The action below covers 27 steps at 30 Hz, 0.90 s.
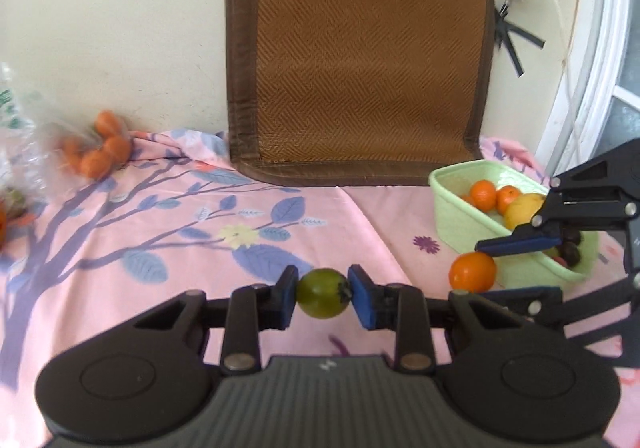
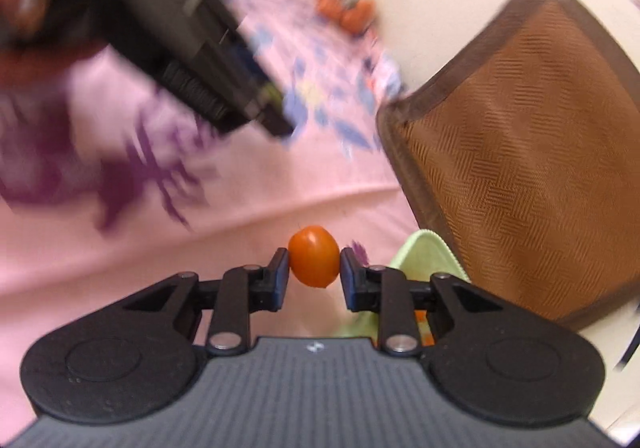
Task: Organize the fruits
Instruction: 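Grasp another green tomato with the left tool while the right tool grasps an orange tomato, then carry the green and orange tomatoes into the green basket and open both tools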
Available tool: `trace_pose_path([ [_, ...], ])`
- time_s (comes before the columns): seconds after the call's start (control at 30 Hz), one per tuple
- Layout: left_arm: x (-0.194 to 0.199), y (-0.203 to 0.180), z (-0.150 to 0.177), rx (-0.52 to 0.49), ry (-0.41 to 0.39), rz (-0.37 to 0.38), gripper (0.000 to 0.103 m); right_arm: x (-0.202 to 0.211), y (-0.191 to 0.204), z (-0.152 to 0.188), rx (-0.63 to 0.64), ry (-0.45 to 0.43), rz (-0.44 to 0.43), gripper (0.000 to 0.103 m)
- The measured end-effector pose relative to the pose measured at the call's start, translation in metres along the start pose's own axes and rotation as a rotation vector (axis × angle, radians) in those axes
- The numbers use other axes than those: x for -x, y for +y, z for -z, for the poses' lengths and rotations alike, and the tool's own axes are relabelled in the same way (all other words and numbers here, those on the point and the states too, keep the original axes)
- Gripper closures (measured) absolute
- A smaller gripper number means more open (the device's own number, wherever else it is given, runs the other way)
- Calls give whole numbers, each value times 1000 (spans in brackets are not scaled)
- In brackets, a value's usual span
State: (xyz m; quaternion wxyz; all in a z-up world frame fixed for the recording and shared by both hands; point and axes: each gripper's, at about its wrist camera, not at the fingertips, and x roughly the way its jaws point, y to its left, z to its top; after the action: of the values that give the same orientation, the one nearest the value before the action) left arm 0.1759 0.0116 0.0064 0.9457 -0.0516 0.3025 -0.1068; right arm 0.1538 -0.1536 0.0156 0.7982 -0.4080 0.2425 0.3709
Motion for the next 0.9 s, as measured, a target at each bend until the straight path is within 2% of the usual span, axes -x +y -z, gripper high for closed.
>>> trace_pose_path([
  [0.17,38,-10,24,9,-3,35,75,40,21,28,-295,-161,-41,73],
  [0.33,66,-27,51,-36,2,42,75,57,45,53,-467,-193,-37,73],
  [0.4,70,-32,60,-62,5,27,75,58,52,57,-502,-194,-22,73],
  [0.57,67,-33,74,-48,20,12,75,55,60,68,-574,-212,37,73],
  [0.7,70,-42,77,-94,0,-19,74,56,59,80,-676,-220,55,73],
  [0.9,65,-51,76,-130,10,-43,69,55,63,84,-673,-212,70,73],
])
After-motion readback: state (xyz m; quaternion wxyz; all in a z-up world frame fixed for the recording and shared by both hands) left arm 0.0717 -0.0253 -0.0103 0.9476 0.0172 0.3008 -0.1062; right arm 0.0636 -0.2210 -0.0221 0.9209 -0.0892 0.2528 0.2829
